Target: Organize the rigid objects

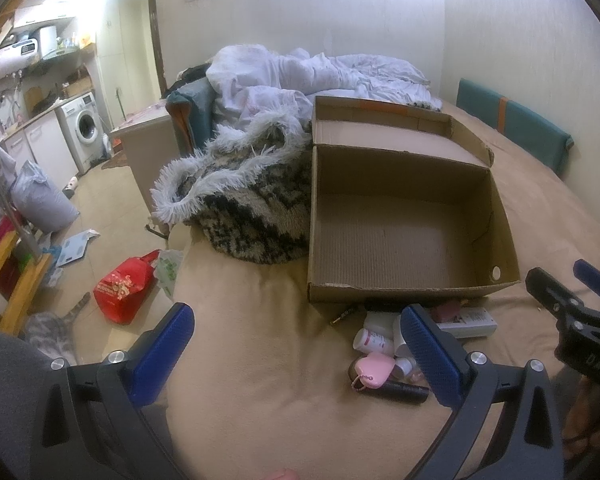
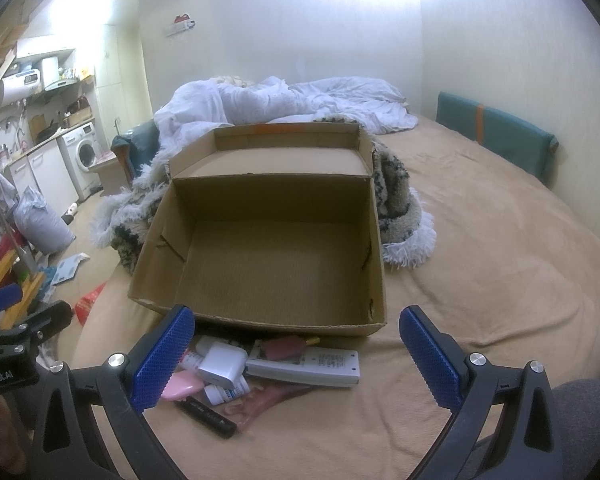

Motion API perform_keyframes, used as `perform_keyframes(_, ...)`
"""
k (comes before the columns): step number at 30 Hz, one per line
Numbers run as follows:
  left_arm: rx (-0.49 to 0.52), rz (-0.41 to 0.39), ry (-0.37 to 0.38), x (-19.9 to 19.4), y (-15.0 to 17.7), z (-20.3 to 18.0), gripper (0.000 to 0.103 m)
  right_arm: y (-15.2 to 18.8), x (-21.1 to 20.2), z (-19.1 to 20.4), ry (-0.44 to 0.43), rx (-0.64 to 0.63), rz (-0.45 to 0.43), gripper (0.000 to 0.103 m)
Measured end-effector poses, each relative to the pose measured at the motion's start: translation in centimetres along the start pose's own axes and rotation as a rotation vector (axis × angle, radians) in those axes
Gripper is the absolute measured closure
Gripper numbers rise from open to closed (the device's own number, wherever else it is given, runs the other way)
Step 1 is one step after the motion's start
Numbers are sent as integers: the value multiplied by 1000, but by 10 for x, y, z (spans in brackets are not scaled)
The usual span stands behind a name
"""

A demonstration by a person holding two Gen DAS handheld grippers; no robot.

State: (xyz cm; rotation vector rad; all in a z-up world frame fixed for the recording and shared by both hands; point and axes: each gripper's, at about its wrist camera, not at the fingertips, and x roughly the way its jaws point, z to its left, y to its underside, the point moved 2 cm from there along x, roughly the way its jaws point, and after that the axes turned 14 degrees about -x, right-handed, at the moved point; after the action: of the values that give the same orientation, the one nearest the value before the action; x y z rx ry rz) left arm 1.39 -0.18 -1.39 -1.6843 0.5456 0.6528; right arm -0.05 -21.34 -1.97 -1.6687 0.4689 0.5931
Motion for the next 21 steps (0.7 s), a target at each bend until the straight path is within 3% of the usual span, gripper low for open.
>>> perform_keyframes(9, -24, 44, -8, 10, -10, 1, 0, -15, 3, 0, -51, -5, 21, 0)
perform_keyframes(14, 19, 42, -22, 15, -26, -8, 0, -29, 17, -8, -136, 19, 76, 0)
perform_keyframes(16, 36, 74, -22, 24, -30, -12, 0, -31, 25, -8, -164, 4, 103, 0)
perform_keyframes(21, 56, 252, -13, 64, -26, -19, 0, -24, 46, -14, -211, 36, 157, 0)
